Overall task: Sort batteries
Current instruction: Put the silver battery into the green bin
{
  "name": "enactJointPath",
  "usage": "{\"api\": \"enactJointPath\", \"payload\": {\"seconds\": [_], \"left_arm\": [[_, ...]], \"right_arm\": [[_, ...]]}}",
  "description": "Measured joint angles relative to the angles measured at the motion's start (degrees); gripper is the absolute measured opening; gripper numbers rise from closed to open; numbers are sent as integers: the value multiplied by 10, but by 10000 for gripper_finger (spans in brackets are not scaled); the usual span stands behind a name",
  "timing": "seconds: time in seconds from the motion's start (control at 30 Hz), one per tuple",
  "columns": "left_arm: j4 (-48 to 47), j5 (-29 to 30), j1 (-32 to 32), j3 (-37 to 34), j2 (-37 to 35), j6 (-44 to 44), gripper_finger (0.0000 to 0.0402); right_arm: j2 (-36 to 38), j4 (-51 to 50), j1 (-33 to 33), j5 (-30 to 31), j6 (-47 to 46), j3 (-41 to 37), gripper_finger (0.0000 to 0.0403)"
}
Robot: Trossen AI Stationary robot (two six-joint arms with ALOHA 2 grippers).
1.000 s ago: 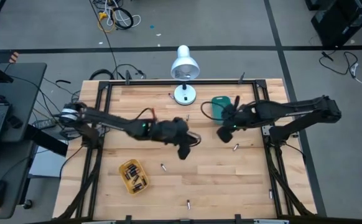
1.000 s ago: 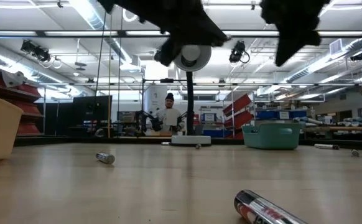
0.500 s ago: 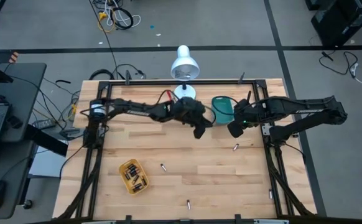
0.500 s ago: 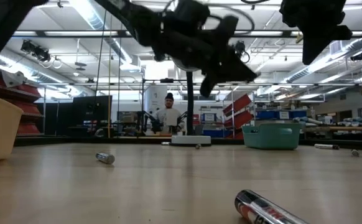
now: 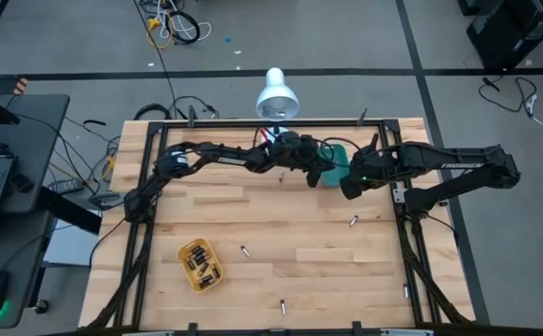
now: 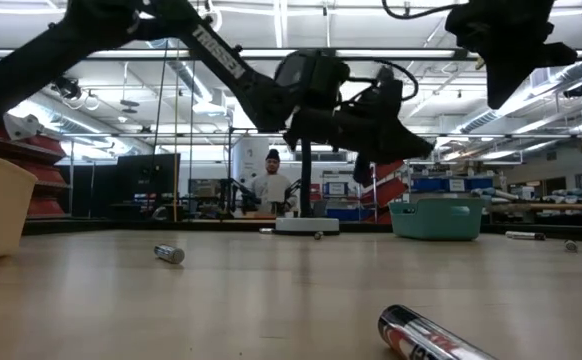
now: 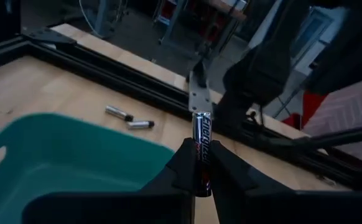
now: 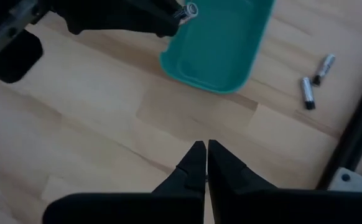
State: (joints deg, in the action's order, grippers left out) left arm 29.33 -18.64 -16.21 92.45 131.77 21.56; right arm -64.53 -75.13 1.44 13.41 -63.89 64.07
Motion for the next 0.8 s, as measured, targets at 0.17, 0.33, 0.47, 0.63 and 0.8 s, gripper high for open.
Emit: {"api": "enactJointPath", "payload": {"seconds": [0.17,0.33,0.47,0.63,0.8], "left_arm": [[-3,1,-4,27,39,-4,51],[-5,6,-5,30,54,-4,79],[-3,8,-7,30,54,-5,103],[-8,10,-17,30,54,12,129],[6,-53,-38,30,49,98,143]], "right_arm": [[0,-41,6,-5,-43,0,13],[0,-65,7,-30,-66,0,30],[0,-68,8,-31,-69,0,40],[0,-69,16,-31,-69,0,50],[0,-69,22,-21,-55,0,63]]}}
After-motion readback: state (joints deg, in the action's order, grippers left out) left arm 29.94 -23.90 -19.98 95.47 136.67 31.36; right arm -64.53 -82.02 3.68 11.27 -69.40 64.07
